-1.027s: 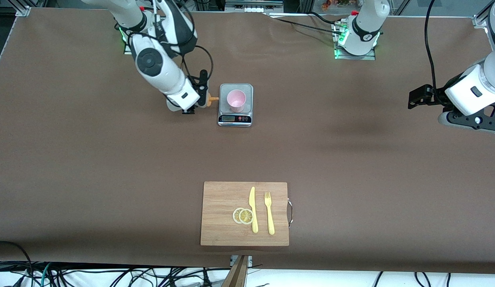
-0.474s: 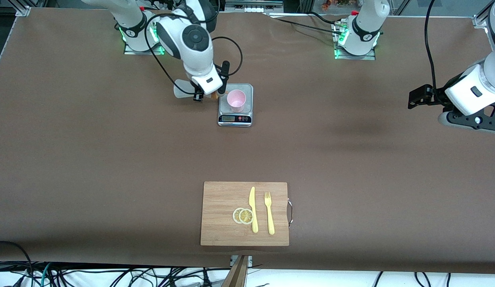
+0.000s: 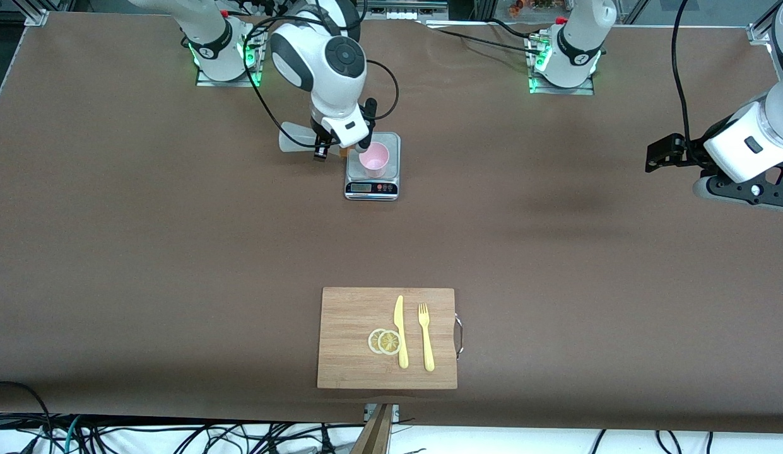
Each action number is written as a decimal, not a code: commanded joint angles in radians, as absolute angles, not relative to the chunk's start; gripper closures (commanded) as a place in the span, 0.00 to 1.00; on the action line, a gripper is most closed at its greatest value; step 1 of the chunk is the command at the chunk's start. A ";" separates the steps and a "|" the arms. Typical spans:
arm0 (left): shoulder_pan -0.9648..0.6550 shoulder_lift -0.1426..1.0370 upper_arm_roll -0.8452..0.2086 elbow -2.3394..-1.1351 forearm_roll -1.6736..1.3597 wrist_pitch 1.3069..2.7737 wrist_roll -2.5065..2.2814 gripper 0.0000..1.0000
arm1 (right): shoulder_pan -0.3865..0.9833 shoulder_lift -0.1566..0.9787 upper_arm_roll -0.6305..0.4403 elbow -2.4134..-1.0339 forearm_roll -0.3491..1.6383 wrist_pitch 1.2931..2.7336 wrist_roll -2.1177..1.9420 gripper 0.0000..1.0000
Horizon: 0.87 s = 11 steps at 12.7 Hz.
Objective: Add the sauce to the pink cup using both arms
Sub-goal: 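Squeeze sauce from the bottle into the pink cup with the right gripper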
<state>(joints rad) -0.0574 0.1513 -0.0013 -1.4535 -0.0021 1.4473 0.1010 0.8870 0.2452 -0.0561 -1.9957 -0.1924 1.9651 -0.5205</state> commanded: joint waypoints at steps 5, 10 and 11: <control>-0.058 0.164 -0.005 -1.420 0.011 1.430 0.112 0.00 | 0.928 0.344 -0.028 -1.856 -0.285 1.821 -0.433 0.99; -0.058 0.164 -0.005 -1.420 0.011 1.430 0.112 0.00 | 0.922 0.322 -0.028 -1.870 -0.285 1.812 -0.434 0.82; -0.058 0.164 -0.005 -1.420 0.009 1.430 0.112 0.00 | 0.922 0.321 -0.028 -1.870 -0.285 1.804 -0.436 0.81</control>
<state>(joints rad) -0.0575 0.1513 -0.0017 -1.4532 -0.0021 1.4473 0.1010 0.9224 0.3407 -0.0313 -1.8820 -0.2694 1.8457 -0.4449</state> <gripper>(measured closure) 0.000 0.692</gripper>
